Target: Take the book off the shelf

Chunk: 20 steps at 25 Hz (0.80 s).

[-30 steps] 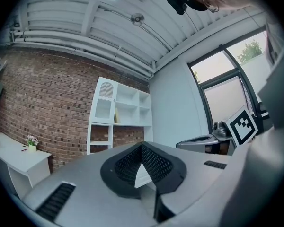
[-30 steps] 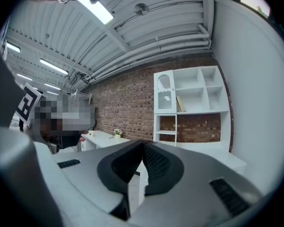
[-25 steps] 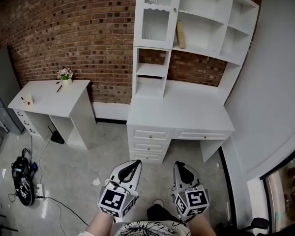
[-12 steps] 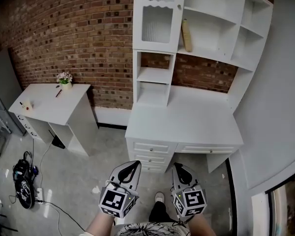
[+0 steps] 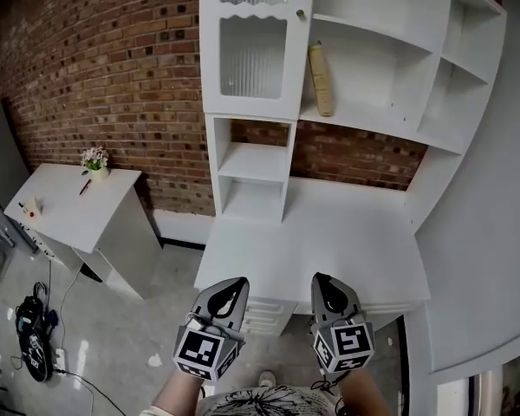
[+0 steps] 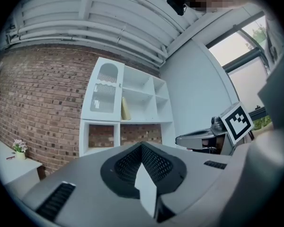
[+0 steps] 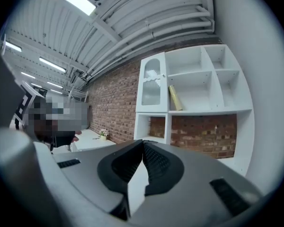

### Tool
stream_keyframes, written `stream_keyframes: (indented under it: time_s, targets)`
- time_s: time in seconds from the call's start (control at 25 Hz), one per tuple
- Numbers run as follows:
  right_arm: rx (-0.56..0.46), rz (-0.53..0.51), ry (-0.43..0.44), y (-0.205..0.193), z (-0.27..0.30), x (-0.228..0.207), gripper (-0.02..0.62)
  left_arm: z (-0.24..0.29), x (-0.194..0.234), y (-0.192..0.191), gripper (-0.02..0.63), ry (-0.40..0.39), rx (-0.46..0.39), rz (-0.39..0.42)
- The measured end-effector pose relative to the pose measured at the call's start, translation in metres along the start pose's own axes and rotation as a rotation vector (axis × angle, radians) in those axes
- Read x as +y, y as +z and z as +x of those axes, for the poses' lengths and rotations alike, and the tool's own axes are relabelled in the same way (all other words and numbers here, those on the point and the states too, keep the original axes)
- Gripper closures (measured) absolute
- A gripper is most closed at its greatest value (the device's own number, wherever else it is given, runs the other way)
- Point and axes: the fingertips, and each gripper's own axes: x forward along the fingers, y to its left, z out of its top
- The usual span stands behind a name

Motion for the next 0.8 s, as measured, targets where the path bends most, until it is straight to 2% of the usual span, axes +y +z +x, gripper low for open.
stream_keyframes:
  time_s: [0.12,0.2,0.52,0.8]
  targets:
    - [-0.036,-0.052,0.001,0.014,0.027,-0.03,0.588,0.037,0.01,0.004,0.595,0.012,-0.043,0.023]
    - [-0.032,-0.062,-0.005,0.012,0.041,-0.043,0.588,0.053,0.016,0.001,0.595,0.02,-0.034,0.006]
    - [-0.004,-0.048,-0.004,0.005,0.101,-0.079,0.588,0.117,0.05,-0.004,0.595,0.037,-0.014,-0.02]
    - [-0.019,-0.038,-0.056,0.015,0.163,-0.115,0.588,0.179,0.082,-0.006,0.595,0.001,-0.01,-0.01]
